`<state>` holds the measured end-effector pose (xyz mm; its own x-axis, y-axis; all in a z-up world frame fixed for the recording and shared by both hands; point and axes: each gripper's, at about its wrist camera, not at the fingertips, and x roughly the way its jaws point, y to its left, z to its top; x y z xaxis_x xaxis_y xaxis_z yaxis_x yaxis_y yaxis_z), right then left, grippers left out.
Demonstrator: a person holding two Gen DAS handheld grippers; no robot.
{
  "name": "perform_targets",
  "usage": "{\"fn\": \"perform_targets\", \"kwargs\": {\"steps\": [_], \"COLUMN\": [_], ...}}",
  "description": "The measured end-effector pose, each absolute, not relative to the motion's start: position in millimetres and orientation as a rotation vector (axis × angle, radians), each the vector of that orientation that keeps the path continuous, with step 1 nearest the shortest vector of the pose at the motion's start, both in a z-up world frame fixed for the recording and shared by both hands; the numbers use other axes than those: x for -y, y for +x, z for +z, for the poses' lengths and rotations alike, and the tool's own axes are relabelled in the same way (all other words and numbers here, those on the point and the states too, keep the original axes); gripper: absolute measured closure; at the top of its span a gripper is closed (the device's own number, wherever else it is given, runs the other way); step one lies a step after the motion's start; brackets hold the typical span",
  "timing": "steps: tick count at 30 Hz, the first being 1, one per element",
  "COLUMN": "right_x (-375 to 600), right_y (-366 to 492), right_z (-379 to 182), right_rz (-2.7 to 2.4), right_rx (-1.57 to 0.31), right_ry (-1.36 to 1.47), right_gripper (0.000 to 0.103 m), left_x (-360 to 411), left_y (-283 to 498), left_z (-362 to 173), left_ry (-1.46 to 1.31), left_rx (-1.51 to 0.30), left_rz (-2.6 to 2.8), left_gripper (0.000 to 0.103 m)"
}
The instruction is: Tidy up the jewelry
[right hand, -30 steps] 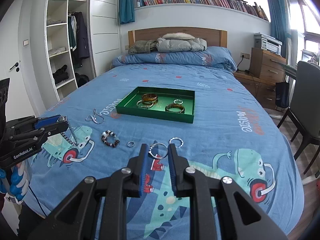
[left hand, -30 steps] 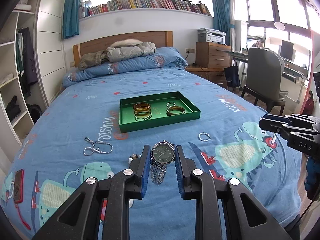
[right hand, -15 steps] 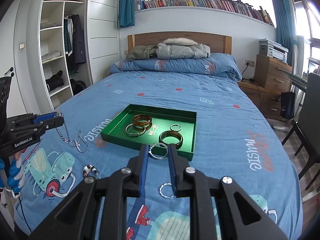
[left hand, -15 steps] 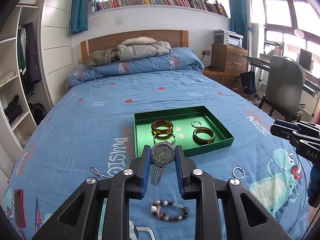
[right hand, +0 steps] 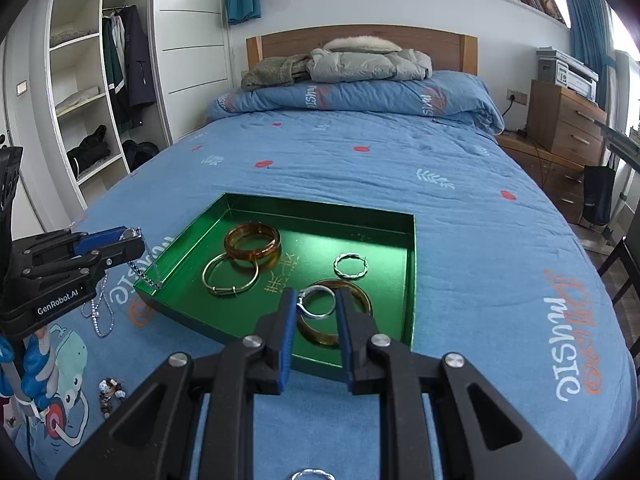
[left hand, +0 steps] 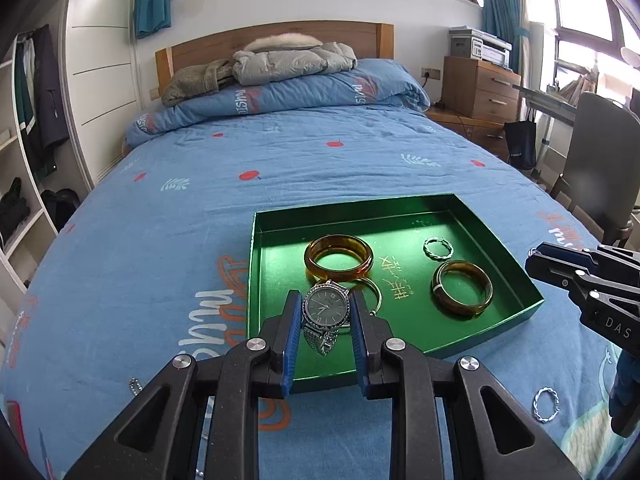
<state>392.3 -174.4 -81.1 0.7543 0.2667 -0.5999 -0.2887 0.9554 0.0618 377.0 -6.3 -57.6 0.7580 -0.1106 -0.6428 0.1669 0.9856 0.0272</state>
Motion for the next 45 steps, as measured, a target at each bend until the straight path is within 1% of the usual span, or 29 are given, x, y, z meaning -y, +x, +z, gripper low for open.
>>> {"fn": "perform_targets", "kwargs": {"steps": [7, 12, 21, 29, 30, 31, 32, 33, 34, 35, 38, 42, 45], "right_x": [168, 166, 158, 154, 154, 153, 153, 154, 154, 155, 156, 155, 156], "right_y": [436, 455, 474, 475, 474, 473, 471, 470, 468, 465, 456, 437, 417], "right_z": [-117, -136, -157, -157, -157, -156, -154, -152, -149, -145, -130, -104, -83], "right_rz": [0.3, 0.292, 0.268, 0.264, 0.267, 0.266, 0.263, 0.263, 0.263, 0.262, 0.257, 0.248, 0.248], "right_rx": [-0.747, -0.807, -0.895, -0.901, -0.902, -0.898, -0.891, -0.884, -0.875, -0.866, -0.838, -0.788, -0.748], "right_ry": [-0.018, -0.008, -0.037, -0.063, -0.061, -0.059, -0.057, -0.052, -0.047, -0.044, -0.045, -0.046, -0.042], "right_gripper": [0.085, 0.085, 0.084, 0.083, 0.083, 0.083, 0.081, 0.077, 0.074, 0.071, 0.07, 0.065, 0.063], "left_x": [4, 4, -1, -7, -7, -7, -8, -8, -9, -9, -11, -16, -20], "left_y": [405, 412, 423, 427, 427, 426, 424, 423, 421, 419, 410, 389, 369], "left_z": [-90, -103, -121, -124, -123, -120, -117, -114, -109, -105, -89, -64, -42], "left_ry": [0.067, 0.077, 0.051, 0.018, 0.019, 0.02, 0.018, 0.016, 0.014, 0.012, 0.006, 0.007, -0.003], "left_rx": [-0.764, -0.787, -0.847, -0.88, -0.877, -0.87, -0.862, -0.853, -0.841, -0.831, -0.803, -0.753, -0.714], "left_rz": [-0.128, -0.121, -0.119, -0.121, -0.122, -0.121, -0.121, -0.12, -0.117, -0.115, -0.117, -0.115, -0.116], "left_gripper": [0.079, 0.079, 0.079, 0.078, 0.077, 0.071, 0.067, 0.059, 0.053, 0.051, 0.049, 0.043, 0.04]}}
